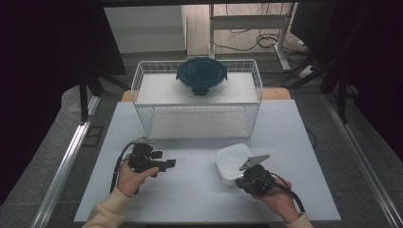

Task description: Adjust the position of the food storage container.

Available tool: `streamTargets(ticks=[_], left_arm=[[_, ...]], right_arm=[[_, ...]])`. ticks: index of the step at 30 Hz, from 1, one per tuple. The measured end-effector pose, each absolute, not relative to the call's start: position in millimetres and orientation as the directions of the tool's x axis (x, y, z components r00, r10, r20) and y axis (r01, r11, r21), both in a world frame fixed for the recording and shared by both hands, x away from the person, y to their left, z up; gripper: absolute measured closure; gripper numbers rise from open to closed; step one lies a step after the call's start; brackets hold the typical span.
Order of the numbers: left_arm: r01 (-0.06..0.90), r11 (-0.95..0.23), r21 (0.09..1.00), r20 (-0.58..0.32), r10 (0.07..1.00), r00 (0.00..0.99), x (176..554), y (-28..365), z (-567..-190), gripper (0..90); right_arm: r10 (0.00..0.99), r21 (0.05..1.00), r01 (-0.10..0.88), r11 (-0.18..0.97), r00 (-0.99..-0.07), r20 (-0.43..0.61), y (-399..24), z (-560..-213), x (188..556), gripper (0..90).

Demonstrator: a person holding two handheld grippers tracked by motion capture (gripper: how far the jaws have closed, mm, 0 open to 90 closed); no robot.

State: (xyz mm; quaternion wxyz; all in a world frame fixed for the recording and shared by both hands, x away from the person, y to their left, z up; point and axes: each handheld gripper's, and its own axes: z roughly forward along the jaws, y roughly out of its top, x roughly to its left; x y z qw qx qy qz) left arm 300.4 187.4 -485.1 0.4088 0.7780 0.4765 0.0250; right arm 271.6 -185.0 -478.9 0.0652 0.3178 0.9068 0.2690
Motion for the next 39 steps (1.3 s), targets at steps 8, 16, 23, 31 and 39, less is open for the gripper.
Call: streamTargets(ticks=[8,16,23,31,39], left_arm=[[0.722,-0.193,0.664,-0.361,0.763,0.536,302,192,-484,24.9],[0.719,-0.178,0.672,-0.369,0.761,0.533,301,195,-480,24.9],[0.720,-0.169,0.674,-0.370,0.766,0.526,303,203,-481,24.8],[0.720,-0.167,0.674,-0.370,0.766,0.525,303,202,-482,24.9],[0.722,-0.156,0.675,-0.377,0.768,0.518,304,204,-481,24.9]], right_arm=[[0.611,0.592,0.517,0.619,-0.790,0.051,-196,-448,273,88.9],[0.653,0.626,0.494,0.603,-0.756,-0.033,-198,-419,338,88.9],[0.659,0.588,0.512,0.626,-0.750,-0.050,-189,-439,396,88.9],[0.627,0.552,0.486,0.678,-0.774,-0.089,-181,-462,417,88.9],[0.589,0.515,0.468,0.718,-0.803,-0.093,-182,-464,411,89.1]])
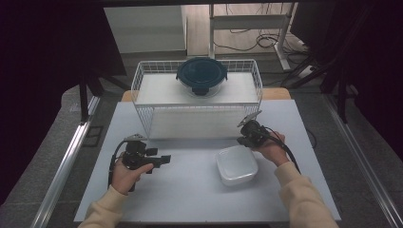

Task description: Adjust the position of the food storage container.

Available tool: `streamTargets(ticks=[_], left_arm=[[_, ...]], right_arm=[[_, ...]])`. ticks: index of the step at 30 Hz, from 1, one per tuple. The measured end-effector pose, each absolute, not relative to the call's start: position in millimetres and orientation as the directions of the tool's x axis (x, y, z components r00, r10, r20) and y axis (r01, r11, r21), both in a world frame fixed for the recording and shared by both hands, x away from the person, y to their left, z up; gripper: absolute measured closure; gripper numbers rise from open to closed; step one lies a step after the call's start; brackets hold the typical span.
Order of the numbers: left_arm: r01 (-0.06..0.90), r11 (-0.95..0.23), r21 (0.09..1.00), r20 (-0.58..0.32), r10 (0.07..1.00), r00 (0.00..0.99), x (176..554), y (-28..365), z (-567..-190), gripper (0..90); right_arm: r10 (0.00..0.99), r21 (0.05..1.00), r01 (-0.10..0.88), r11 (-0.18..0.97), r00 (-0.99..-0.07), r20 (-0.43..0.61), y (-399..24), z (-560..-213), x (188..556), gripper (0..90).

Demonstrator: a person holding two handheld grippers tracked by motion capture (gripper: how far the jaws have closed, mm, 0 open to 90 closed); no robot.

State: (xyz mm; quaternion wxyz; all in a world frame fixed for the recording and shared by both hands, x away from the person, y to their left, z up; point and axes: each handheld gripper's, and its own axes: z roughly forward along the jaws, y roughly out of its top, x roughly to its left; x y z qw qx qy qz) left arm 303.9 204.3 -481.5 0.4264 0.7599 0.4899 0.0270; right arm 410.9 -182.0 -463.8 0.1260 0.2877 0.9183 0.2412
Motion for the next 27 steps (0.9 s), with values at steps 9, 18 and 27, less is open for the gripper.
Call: streamTargets(ticks=[9,18,27], left_arm=[[0.722,-0.160,0.674,-0.375,0.768,0.520,304,204,-482,25.0],[0.723,-0.160,0.672,-0.377,0.767,0.520,303,201,-482,25.0],[0.724,-0.163,0.670,-0.374,0.769,0.519,303,199,-482,25.0]], right_arm=[[0.573,0.462,0.472,0.751,-0.813,-0.101,-195,-463,382,89.1],[0.580,0.470,0.489,0.735,-0.812,-0.061,-215,-467,345,89.1],[0.588,0.481,0.510,0.713,-0.809,-0.014,-234,-472,312,88.9]])
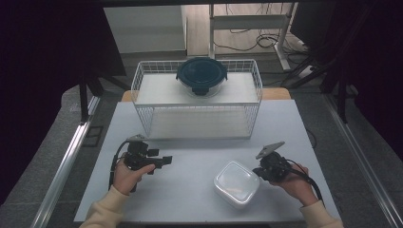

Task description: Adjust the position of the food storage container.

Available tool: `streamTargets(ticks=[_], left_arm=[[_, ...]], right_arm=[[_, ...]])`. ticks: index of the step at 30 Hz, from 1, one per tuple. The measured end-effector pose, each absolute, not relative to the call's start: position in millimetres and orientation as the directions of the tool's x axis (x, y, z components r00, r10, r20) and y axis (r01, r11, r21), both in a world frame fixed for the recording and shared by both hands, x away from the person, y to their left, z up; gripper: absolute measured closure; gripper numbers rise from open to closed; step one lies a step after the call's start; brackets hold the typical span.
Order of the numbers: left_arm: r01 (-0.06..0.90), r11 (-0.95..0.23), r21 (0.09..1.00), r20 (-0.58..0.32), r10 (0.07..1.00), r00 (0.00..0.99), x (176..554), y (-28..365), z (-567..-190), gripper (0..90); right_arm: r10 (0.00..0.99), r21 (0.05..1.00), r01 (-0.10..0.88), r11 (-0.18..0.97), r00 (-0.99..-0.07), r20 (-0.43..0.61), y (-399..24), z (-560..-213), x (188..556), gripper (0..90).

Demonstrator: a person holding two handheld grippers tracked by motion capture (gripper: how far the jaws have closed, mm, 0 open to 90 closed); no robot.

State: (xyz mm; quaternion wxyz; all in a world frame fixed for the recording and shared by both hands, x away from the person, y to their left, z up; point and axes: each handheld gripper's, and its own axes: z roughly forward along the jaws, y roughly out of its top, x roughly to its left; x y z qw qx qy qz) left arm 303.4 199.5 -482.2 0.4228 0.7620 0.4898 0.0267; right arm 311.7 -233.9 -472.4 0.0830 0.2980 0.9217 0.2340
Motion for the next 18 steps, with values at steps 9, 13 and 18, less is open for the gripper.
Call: streamTargets(ticks=[9,13,18], left_arm=[[0.724,-0.163,0.671,-0.373,0.769,0.519,303,199,-482,25.0],[0.723,-0.161,0.671,-0.374,0.769,0.519,303,199,-481,25.0],[0.723,-0.158,0.672,-0.375,0.770,0.517,302,200,-481,25.1]], right_arm=[[0.606,0.486,0.540,0.687,-0.795,0.028,-252,-477,284,88.9],[0.590,0.481,0.544,0.688,-0.805,0.065,-245,-479,271,88.8],[0.560,0.479,0.532,0.698,-0.823,0.098,-227,-482,259,88.9]])
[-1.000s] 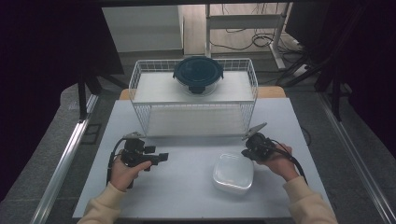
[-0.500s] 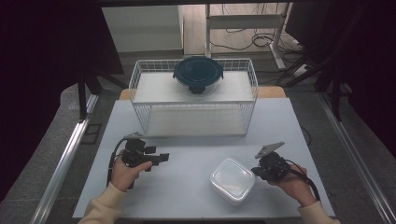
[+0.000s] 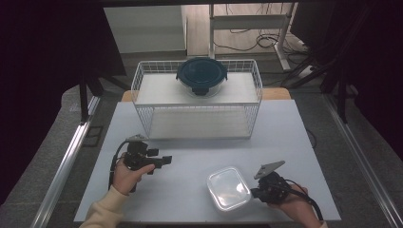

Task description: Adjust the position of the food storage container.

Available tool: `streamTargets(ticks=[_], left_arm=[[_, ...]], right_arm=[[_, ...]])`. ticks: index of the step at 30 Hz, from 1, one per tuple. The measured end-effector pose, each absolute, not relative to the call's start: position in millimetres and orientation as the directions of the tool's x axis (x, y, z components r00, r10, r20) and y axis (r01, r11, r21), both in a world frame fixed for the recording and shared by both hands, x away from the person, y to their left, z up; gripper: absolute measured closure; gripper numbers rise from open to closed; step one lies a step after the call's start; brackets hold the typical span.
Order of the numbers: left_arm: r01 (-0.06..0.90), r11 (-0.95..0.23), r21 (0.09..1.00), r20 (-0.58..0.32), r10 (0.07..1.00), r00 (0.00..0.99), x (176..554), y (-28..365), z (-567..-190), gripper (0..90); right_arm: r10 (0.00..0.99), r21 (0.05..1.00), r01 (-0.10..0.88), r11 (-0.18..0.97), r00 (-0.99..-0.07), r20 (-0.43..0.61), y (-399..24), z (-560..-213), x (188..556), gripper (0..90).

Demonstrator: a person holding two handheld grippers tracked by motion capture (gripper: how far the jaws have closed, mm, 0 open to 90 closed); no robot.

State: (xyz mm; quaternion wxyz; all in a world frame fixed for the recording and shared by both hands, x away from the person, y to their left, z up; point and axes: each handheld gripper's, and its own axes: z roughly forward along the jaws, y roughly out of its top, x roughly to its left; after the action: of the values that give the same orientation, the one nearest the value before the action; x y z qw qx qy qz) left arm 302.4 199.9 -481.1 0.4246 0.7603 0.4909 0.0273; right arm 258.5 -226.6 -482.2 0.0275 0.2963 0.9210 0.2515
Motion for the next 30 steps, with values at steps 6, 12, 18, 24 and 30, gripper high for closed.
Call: streamTargets(ticks=[6,12,18,24,30], left_arm=[[0.722,-0.162,0.672,-0.373,0.769,0.519,302,199,-481,25.0],[0.724,-0.165,0.670,-0.373,0.768,0.520,302,200,-481,25.0],[0.723,-0.172,0.669,-0.375,0.761,0.529,300,198,-481,24.8],[0.724,-0.170,0.668,-0.381,0.758,0.529,297,199,-480,24.9],[0.725,-0.158,0.671,-0.396,0.751,0.529,293,199,-478,25.4]], right_arm=[[0.520,0.487,0.520,0.702,-0.841,0.148,-198,-484,256,88.9],[0.504,0.497,0.514,0.700,-0.847,0.166,-178,-488,263,88.9],[0.497,0.510,0.514,0.690,-0.848,0.182,-167,-488,270,89.0],[0.488,0.516,0.507,0.690,-0.853,0.186,-158,-489,273,89.0],[0.524,0.559,0.518,0.648,-0.835,0.168,-175,-479,273,89.0]])
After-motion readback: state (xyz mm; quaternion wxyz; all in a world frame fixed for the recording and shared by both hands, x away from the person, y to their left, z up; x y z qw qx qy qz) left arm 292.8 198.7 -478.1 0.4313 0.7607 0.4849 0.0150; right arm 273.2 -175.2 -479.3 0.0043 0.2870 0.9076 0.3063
